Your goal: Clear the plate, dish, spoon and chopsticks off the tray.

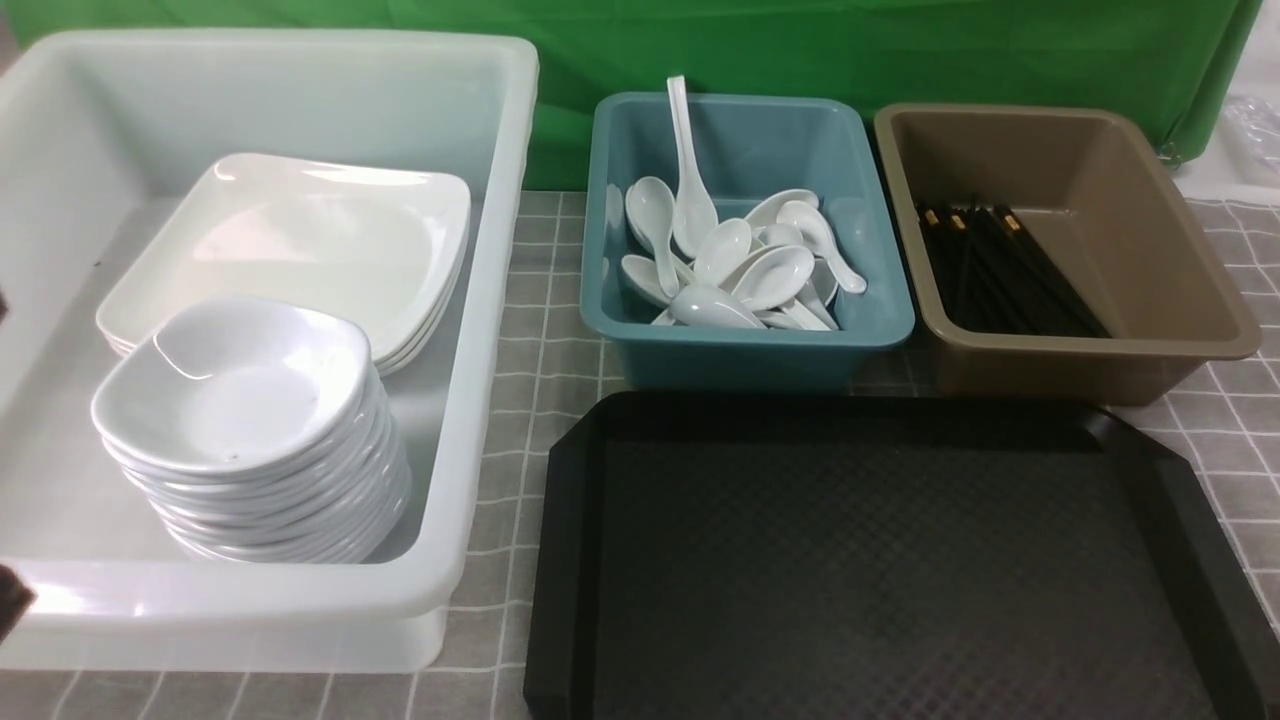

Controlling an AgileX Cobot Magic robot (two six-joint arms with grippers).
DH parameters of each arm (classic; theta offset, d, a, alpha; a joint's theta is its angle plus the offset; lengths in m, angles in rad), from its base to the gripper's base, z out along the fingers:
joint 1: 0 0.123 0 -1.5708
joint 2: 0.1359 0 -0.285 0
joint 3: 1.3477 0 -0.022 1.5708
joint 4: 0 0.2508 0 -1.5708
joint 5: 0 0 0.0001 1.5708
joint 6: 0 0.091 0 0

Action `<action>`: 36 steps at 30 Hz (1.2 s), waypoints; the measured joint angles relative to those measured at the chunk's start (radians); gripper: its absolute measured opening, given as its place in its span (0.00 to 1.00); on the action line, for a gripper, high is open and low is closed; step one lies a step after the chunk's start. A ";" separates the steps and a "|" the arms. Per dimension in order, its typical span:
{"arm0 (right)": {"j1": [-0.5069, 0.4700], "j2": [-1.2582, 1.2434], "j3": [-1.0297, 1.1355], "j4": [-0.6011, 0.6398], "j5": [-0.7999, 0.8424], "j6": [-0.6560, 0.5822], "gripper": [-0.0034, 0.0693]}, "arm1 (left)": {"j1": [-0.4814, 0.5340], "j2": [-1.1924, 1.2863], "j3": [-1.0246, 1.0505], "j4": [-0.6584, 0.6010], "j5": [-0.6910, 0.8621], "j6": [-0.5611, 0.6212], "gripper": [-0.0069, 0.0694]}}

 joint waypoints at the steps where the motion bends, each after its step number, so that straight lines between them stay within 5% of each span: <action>1: 0.000 0.000 0.000 0.000 0.000 0.000 0.18 | 0.029 -0.026 0.008 -0.012 -0.001 -0.031 0.10; 7: 0.000 0.000 0.000 0.000 0.000 0.000 0.20 | 0.239 -0.185 0.097 -0.008 0.098 -0.141 0.10; 12: 0.000 0.000 0.000 0.000 0.000 0.000 0.22 | 0.309 -0.272 0.245 0.015 0.195 -0.193 0.10; 18: 0.000 0.000 0.000 0.000 -0.001 0.000 0.24 | 0.318 -0.323 0.387 0.012 0.286 -0.293 0.10; 36: 0.000 0.000 0.000 0.000 -0.001 0.000 0.29 | 0.318 -0.324 0.389 0.010 0.265 -0.324 0.10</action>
